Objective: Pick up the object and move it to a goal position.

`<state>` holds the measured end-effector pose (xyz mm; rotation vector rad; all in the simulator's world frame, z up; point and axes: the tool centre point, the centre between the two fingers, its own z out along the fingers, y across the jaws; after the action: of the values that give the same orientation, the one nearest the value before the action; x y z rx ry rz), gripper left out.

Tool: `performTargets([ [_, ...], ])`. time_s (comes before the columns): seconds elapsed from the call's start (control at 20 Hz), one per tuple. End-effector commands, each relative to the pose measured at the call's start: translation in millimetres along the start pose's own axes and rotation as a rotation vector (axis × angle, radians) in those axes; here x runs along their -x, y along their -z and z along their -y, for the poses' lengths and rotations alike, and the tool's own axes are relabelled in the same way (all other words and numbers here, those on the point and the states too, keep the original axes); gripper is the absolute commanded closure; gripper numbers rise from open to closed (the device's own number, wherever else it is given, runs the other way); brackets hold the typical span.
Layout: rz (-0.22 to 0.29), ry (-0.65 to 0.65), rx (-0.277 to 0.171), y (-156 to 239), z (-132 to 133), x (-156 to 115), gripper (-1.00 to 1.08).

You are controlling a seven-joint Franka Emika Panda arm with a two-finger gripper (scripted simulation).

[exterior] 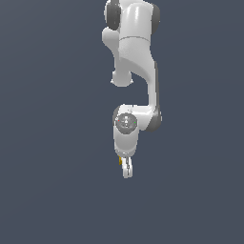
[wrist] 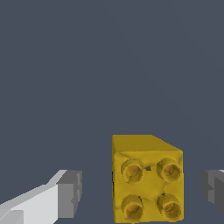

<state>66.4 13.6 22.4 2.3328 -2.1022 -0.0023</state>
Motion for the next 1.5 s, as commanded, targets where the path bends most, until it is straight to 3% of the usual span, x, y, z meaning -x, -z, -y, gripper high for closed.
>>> performTargets([
  [0.0, 0.0, 0.0, -0.002, -0.4, 1.3, 0.2, -0.92],
  [0.05, 0.0, 0.0, -0.002, -0.4, 1.3, 0.2, 1.08],
  [0.8, 0.0, 0.0, -0.002, 6.5, 0.2, 2.5, 1.08],
  [1.45, 0.0, 0.0, -0.002, 73.6, -7.0, 23.4, 1.08],
])
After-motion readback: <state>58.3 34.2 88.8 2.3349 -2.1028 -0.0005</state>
